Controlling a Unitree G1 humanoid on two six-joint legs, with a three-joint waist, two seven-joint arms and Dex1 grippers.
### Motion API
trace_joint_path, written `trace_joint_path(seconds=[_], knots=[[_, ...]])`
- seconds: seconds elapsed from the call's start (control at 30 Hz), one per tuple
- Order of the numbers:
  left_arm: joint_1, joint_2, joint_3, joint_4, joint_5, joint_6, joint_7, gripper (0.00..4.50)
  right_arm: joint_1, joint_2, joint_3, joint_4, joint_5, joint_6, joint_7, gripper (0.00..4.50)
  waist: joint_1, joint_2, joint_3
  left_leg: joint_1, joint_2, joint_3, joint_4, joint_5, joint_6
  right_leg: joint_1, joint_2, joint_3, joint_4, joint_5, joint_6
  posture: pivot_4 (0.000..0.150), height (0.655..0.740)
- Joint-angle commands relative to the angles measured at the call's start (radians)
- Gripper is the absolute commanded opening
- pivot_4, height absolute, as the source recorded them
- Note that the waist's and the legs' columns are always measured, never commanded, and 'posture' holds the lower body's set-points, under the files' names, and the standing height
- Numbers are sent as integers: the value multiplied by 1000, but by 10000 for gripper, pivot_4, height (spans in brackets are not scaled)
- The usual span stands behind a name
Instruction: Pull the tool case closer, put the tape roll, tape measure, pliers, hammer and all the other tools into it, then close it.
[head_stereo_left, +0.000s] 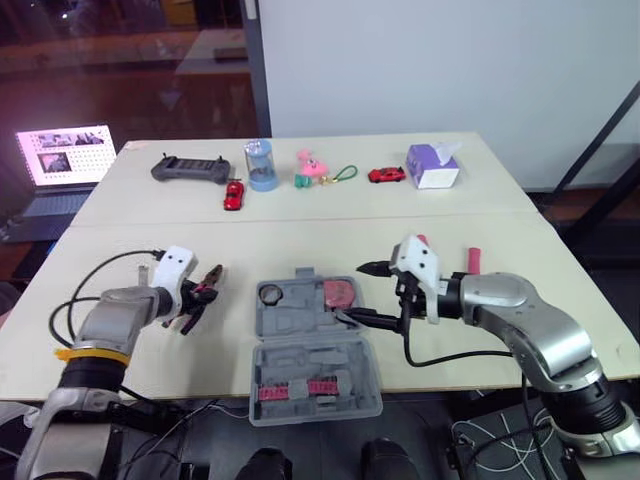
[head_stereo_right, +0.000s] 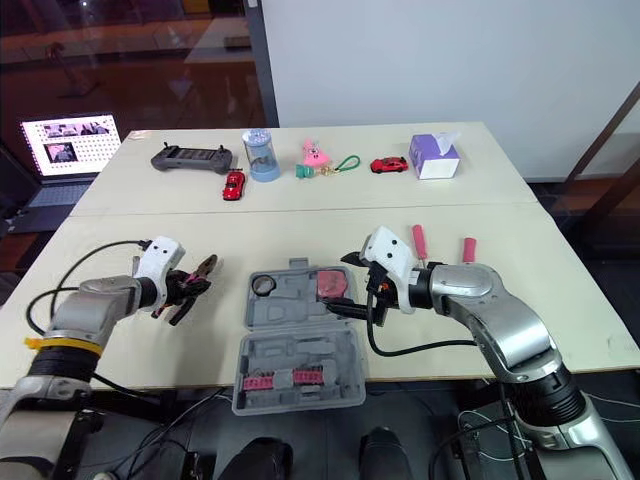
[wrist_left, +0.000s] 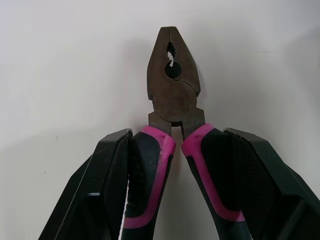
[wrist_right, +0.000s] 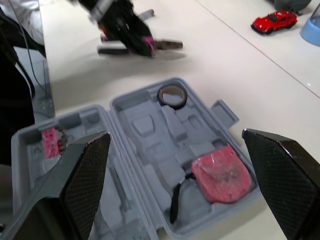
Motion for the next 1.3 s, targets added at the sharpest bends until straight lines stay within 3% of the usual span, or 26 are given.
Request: trace_joint_path(seconds=[0.03, 0.17, 0.4, 0.57, 0.77, 1.27, 1.3], knots=[[16, 151, -46, -174, -1, -19, -181, 24117, -22, -44, 10, -52, -9, -12, 38, 45000, -2, 0, 0, -1, 0, 0, 0, 0, 0, -1, 0, 0, 0, 0, 0, 1500, 7400], [0, 288, -138, -283, -5, -90, -398, 24117, -117, -55, 110, -78, -48, 25, 59, 45000, -4, 2, 1, -10, 0, 1, 1, 1, -2, -11, 0, 0, 2, 0, 0, 1500, 7400], [-79, 285, -249, -281, 1, -189, -600, 24117, -356, 102, 334, 26, -146, 170, 9, 45000, -5, 2, 2, -11, 0, 0, 2, 1, -2, -12, 1, 0, 2, 0, -1, 1500, 7400], [-149, 209, -293, -240, 12, -230, -634, 24117, -446, 226, 483, 143, -233, 206, -20, 45000, -8, 2, 2, -12, 0, 0, 2, 2, -2, -12, 0, 0, 2, 0, -1, 1500, 7400], [-186, 160, -316, -243, 8, -248, -687, 24117, -484, 333, 517, 269, -293, 189, -51, 45000, -29, 2, 2, -12, 0, -1, 3, 2, -3, -12, 0, 0, 3, 0, 0, 1500, 7400], [-203, 115, -323, -249, 21, -247, -703, 24117, -480, 387, 508, 302, -314, 187, -30, 45000, -53, 2, 2, -12, 0, -2, 2, 2, -3, -14, 1, 0, 4, 0, -1, 1500, 7400], [-202, 113, -323, -249, 21, -246, -701, 24117, -479, 389, 508, 301, -313, 188, -29, 42277, -53, 2, 2, -12, 0, -2, 2, 2, -3, -14, 1, 0, 4, 0, -1, 1500, 7400]])
